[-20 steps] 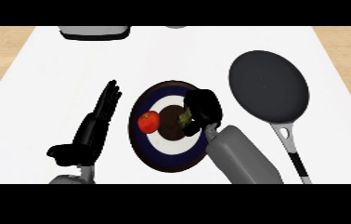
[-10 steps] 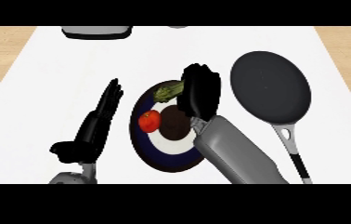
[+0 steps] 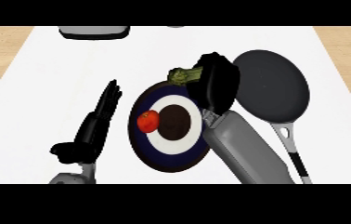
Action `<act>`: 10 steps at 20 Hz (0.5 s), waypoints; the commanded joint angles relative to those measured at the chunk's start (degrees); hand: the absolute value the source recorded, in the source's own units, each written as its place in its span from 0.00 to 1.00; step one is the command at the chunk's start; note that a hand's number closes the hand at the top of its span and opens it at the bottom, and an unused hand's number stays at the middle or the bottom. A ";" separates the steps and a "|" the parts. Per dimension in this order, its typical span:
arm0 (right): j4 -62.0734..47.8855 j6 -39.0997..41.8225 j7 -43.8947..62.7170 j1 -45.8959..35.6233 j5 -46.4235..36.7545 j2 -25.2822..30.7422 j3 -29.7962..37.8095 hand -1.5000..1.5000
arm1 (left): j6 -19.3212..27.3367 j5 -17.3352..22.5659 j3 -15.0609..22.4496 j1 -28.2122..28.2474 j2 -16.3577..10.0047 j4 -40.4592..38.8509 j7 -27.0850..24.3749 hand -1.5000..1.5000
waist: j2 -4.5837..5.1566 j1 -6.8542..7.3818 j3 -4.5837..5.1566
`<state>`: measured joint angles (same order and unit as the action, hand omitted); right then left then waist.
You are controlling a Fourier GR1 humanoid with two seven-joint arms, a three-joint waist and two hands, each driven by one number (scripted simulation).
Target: Pick the squash from the plate and place it in the pan
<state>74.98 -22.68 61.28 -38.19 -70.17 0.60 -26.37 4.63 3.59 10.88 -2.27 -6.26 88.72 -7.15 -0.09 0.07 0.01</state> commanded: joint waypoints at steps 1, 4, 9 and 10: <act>1.64 -10.39 2.58 5.78 -1.86 0.70 4.55 1.00 | 1.06 -0.48 -0.19 -0.90 0.99 -0.41 0.31 0.50 | 0.11 -0.56 -0.05; -2.14 -12.62 -0.78 5.90 -2.76 2.72 9.83 1.00 | 1.25 -1.44 1.23 1.74 1.68 0.37 -1.08 0.50 | 0.17 0.01 -0.03; -8.57 -14.86 -6.82 6.95 -5.07 8.87 15.04 1.00 | 0.28 -0.75 0.03 -0.54 1.28 0.31 0.63 0.50 | 0.27 0.17 -0.02; -9.71 -16.85 -7.40 5.91 -5.81 9.61 16.38 1.00 | -1.11 0.12 -1.02 0.92 -0.06 0.16 -0.69 0.50 | 0.27 0.37 -0.01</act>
<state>69.83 -34.36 55.01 -31.54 -74.35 6.74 -14.28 4.97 2.72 11.23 -1.69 -5.30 89.30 -6.95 0.10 0.16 -0.02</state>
